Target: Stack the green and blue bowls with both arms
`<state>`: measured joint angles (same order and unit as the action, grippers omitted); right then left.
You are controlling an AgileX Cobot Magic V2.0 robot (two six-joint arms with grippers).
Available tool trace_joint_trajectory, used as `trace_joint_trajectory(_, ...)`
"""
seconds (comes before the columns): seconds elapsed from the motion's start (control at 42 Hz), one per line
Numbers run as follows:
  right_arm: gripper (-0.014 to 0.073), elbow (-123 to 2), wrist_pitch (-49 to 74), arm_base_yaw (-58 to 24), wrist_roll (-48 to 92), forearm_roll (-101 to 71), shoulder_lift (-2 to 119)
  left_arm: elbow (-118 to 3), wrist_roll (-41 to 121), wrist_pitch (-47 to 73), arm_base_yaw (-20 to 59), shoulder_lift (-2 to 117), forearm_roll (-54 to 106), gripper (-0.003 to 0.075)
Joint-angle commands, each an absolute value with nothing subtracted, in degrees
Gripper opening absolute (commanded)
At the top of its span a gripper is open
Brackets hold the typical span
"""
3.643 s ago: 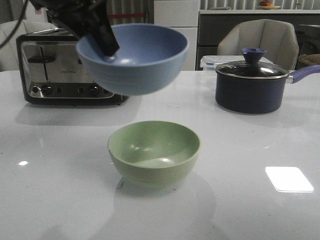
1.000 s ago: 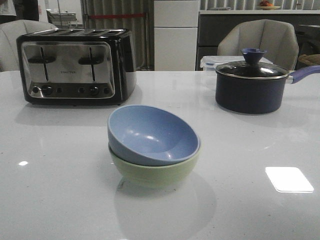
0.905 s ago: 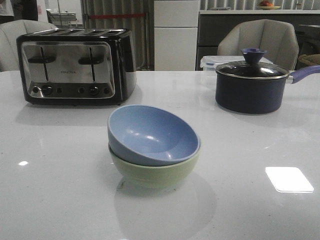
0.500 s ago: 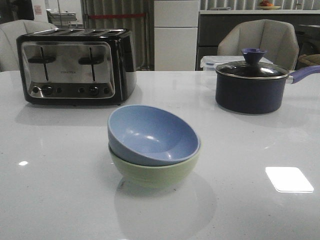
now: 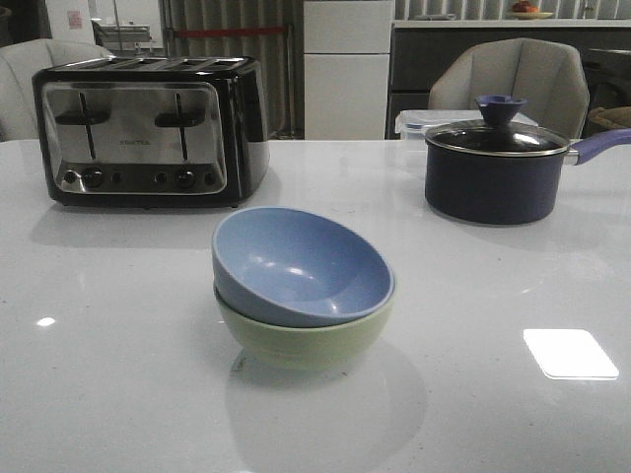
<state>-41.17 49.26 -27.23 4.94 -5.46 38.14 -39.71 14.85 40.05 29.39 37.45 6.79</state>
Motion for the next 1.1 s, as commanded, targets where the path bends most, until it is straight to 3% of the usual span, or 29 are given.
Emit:
trace_joint_trajectory(0.0,0.0055,-42.8,45.8,-26.8,5.0,-5.1,38.0,-41.3,14.3,35.6,29.8,37.5,7.4,0.0093)
trace_joint_trajectory(0.31,0.0055,-42.8,45.8,-26.8,5.0,-5.1,38.0,-41.3,14.3,35.6,29.6,36.4,7.6,0.0093)
trace_joint_trajectory(0.476,0.0055,-42.8,46.0,-26.8,5.0,-5.1,38.0,-39.4,14.3,33.9,21.6,29.3,8.2,0.0093)
trace_joint_trajectory(0.786,0.0055,-42.8,46.1,-26.8,5.0,-5.1,38.0,-21.8,14.3,23.4,3.5,10.0,8.6,0.0093)
trace_joint_trajectory(0.976,0.0055,-42.8,46.1,-26.8,5.0,-5.1,38.0,-10.8,-3.2,13.0,2.1,3.5,-1.1,0.0093)
trace_joint_trajectory(1.071,0.0055,-42.8,46.1,-26.8,5.0,-5.1,38.0,-6.5,-4.4,8.7,2.1,1.7,-1.6,0.0093)
